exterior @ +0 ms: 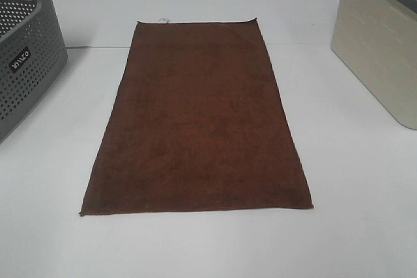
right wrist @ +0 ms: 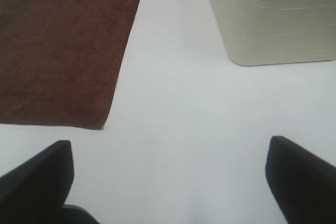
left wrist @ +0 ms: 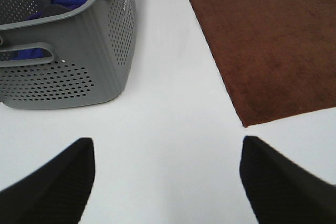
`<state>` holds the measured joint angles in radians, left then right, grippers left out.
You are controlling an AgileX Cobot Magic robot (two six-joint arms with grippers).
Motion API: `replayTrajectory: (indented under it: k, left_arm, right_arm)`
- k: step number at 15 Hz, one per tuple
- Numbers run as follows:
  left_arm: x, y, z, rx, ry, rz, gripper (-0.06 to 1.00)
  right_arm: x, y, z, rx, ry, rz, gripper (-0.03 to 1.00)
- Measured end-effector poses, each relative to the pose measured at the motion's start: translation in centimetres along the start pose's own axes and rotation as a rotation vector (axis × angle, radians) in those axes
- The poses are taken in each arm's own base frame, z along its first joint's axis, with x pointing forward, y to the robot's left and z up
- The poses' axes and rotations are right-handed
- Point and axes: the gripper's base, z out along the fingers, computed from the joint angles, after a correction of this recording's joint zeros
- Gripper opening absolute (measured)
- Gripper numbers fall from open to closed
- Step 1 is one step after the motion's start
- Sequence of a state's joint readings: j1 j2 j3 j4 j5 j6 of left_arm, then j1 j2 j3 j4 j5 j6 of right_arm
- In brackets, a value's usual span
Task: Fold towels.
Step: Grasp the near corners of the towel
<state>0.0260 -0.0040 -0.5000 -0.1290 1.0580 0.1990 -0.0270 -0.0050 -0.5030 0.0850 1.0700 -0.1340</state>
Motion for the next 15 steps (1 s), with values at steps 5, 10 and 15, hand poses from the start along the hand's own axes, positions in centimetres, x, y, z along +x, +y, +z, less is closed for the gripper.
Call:
replayTrajectory:
  k: [5,10,15]
  left_arm:
    - [0.00,0.00,0.00,0.000,0.000,0.000,0.73]
    - [0.00,0.00,0.00,0.000,0.000,0.000,0.73]
    - [0.00,0.00,0.00,0.000,0.000,0.000,0.73]
  right_arm:
    - [0.00,0.00,0.00,0.000,0.000,0.000,0.93]
    - [0.00,0.00,0.00,0.000,0.000,0.000,0.93]
    - [0.00,0.00,0.00,0.000,0.000,0.000,0.93]
